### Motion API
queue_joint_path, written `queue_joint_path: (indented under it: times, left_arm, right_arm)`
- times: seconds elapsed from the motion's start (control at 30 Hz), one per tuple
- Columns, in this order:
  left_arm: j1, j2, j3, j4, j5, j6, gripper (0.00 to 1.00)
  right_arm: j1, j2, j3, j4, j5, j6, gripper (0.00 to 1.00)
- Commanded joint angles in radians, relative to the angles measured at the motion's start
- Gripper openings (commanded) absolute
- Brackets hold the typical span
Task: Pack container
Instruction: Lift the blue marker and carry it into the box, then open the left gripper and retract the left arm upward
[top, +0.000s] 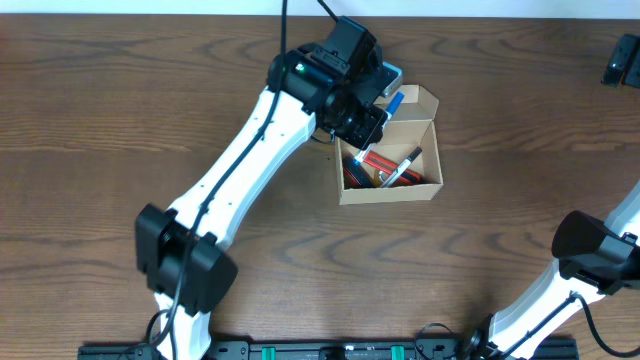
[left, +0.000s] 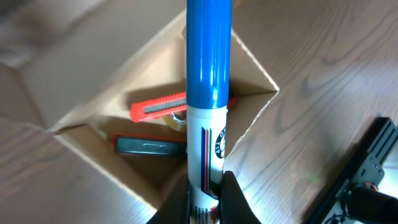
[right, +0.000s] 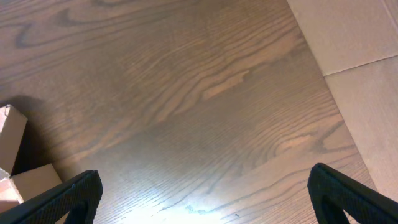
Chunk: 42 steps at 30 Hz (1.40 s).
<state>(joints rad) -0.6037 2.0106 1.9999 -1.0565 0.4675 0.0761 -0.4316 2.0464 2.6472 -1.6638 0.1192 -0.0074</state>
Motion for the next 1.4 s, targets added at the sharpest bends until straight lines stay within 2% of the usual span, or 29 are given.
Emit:
queue_joint_path:
  times: [0.0, 0.7, 1.13, 1.17, 1.23, 1.37]
  left_arm:
    - [0.009, 0.065, 0.014, -0.011, 0.061, 0.018, 0.06]
    - [0.008, 0.268, 0.014, 0.002, 0.092, 0.056, 0.06]
    - [0.008, 0.32, 0.014, 0.016, 0.09, 0.059, 0.06]
    - [0.008, 0.32, 0.014, 0.018, 0.09, 0.059, 0.07]
    - [0.008, 0.32, 0.014, 0.017, 0.086, 0.059, 0.2]
    - [0.008, 0.32, 0.014, 0.017, 0.08, 0.059, 0.27]
  right_arm:
    - [-0.003, -0.016, 0.014, -0.002, -0.004, 0.014, 0.99]
    - [-0.003, -0.016, 0.014, -0.002, -0.004, 0.014, 0.99]
    - [-0.003, -0.016, 0.014, -0.002, -0.004, 0.014, 0.99]
    - [-0.003, -0.016, 0.014, -0.002, -0.004, 0.014, 0.99]
    - [-0.003, -0.016, 0.014, -0.002, -0.004, 0.014, 0.99]
    - [-0.003, -0.016, 0.014, -0.002, -0.004, 0.014, 0.99]
